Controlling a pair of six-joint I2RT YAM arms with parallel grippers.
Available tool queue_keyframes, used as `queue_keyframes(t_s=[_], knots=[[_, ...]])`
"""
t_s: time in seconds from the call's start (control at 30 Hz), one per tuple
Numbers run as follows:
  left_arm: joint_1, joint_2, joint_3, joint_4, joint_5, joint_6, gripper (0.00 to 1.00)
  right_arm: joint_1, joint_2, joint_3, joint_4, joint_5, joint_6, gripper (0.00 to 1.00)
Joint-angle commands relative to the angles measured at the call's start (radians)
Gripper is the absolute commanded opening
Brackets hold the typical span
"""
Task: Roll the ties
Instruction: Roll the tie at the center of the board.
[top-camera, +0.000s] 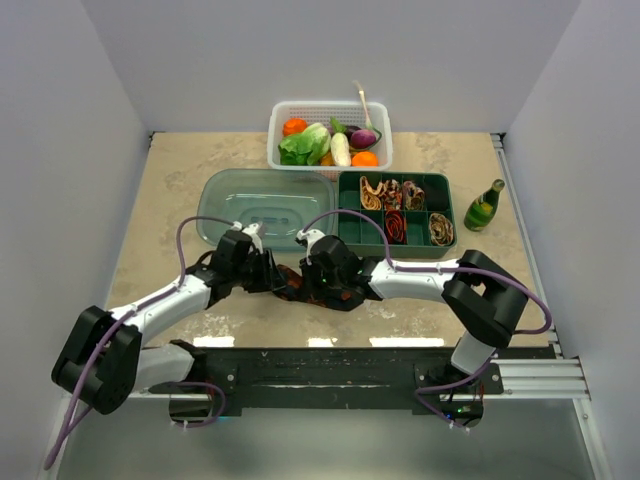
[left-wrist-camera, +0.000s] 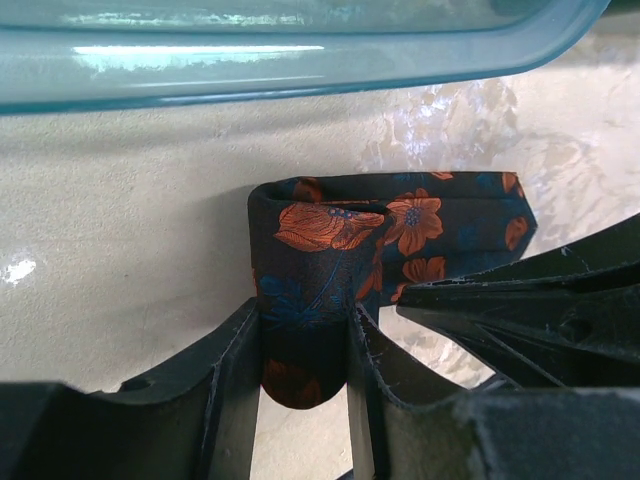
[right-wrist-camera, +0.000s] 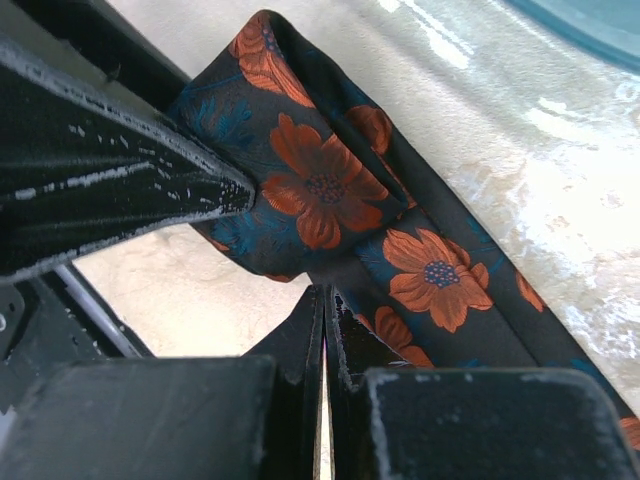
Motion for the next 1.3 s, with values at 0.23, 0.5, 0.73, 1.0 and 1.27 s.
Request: queue_keyframes(t_s=[0.23,0.5,0.73,1.0,1.27], knots=[[-0.103,0.043,0.169,-0.225,-0.283,0.051,0.10,0.004,0.029,0.047,-0.029,0.081,-0.028,0.00],[-0.153,0.099,0.249,-0.349,-0.404,0.080,0.06,0.004,0.013,0.047,-0.037,0.110,-0.029,0.00],[-0.224,0.161,0.318,-0.466,-0.548,0.057,0.03,0.004,-0.015,0.036,-0.037,0.129,-0.032,0.00],[-0.305,0.221,0.381,-0.567,-0.688,0.008,0.00,0.001,-0.010,0.018,-0.071,0.164,-0.041,0.00],[-0.310,0.130,0.367,-0.522,-0.691,-0.016,0.00,0.004,0.013,-0.002,-0.105,0.113,-0.077,0.00]])
